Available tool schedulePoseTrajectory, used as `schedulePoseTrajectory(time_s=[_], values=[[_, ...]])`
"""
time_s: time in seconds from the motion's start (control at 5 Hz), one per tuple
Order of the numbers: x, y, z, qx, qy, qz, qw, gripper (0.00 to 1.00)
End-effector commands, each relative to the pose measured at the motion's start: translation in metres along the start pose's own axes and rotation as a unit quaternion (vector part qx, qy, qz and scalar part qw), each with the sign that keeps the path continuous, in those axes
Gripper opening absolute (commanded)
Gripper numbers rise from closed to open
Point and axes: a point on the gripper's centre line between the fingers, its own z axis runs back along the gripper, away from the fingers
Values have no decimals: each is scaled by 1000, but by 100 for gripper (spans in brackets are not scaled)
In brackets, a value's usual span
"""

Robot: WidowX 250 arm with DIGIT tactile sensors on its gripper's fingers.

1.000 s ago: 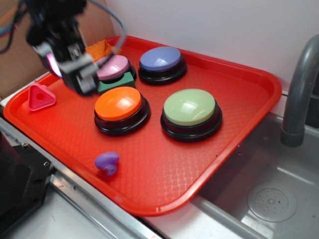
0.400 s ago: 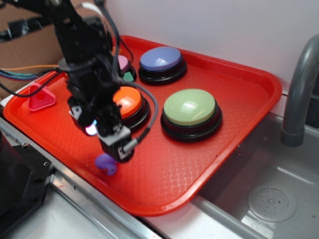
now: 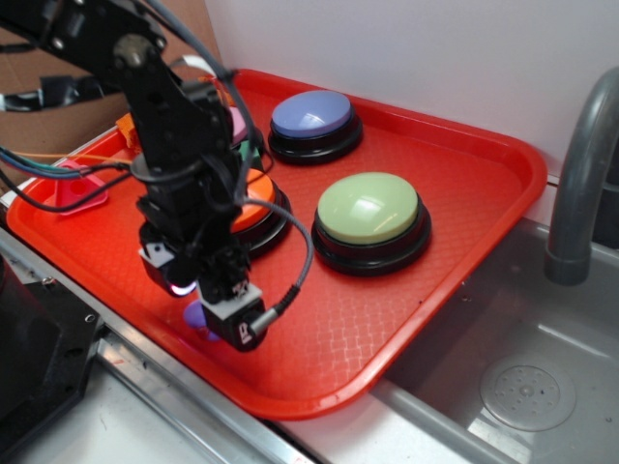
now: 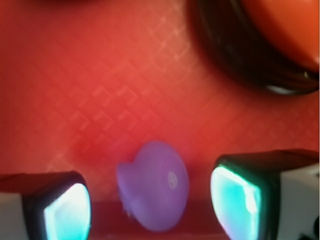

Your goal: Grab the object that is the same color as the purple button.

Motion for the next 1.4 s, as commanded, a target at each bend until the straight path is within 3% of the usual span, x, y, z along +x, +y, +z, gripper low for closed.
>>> schedulePoseTrajectory(time_s=[0.0,0.4,0.6,1.2], values=[[-2,2,-10,4,-14,40,999,0],[5,6,0,15,10,39,999,0],[13,15,30,-20,-19,42,999,0],[36,84,125,-1,-59,9,998,0]])
